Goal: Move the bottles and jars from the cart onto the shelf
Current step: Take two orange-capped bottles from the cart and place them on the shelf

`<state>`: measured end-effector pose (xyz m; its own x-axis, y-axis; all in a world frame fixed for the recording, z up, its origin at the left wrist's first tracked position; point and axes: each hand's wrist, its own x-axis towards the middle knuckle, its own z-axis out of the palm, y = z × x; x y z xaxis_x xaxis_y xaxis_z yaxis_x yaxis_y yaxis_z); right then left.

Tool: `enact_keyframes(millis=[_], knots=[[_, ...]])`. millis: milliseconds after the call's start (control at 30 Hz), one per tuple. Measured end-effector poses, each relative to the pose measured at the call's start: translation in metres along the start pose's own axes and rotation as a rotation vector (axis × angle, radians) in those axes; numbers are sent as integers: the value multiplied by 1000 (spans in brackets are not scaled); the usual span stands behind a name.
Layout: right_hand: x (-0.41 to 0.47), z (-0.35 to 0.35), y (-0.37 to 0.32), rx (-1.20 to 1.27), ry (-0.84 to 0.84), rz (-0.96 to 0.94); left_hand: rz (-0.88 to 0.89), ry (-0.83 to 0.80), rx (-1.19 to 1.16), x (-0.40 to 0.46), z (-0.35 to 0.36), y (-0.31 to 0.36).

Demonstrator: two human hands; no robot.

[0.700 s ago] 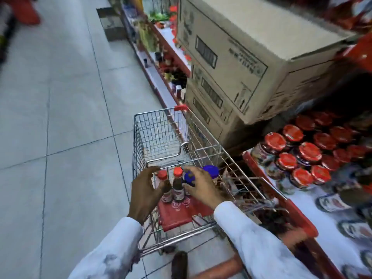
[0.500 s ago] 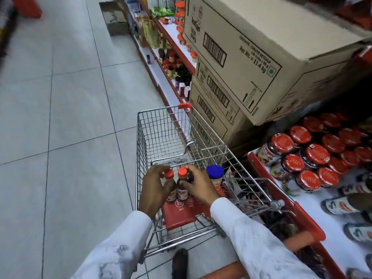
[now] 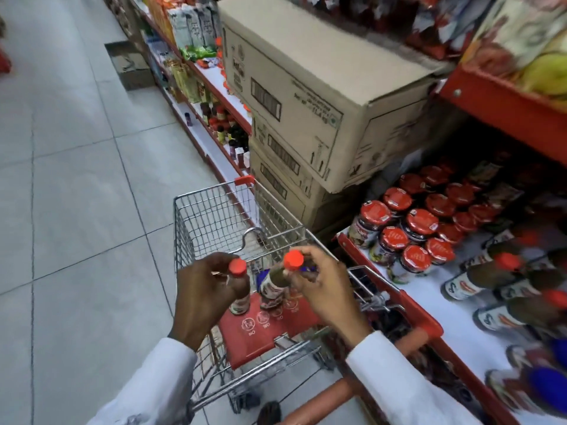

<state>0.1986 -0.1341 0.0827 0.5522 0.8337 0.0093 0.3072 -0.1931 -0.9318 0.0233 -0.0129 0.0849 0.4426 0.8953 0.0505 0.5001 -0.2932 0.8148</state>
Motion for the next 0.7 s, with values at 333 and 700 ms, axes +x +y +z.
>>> enact_keyframes(millis=[333,700], knots=[[-98,-161,-28,206,498,-70,205,-267,-419,-24,75,155],[-150,-242,45,-13,1016,148,345,-412,-333,-59,227,245]])
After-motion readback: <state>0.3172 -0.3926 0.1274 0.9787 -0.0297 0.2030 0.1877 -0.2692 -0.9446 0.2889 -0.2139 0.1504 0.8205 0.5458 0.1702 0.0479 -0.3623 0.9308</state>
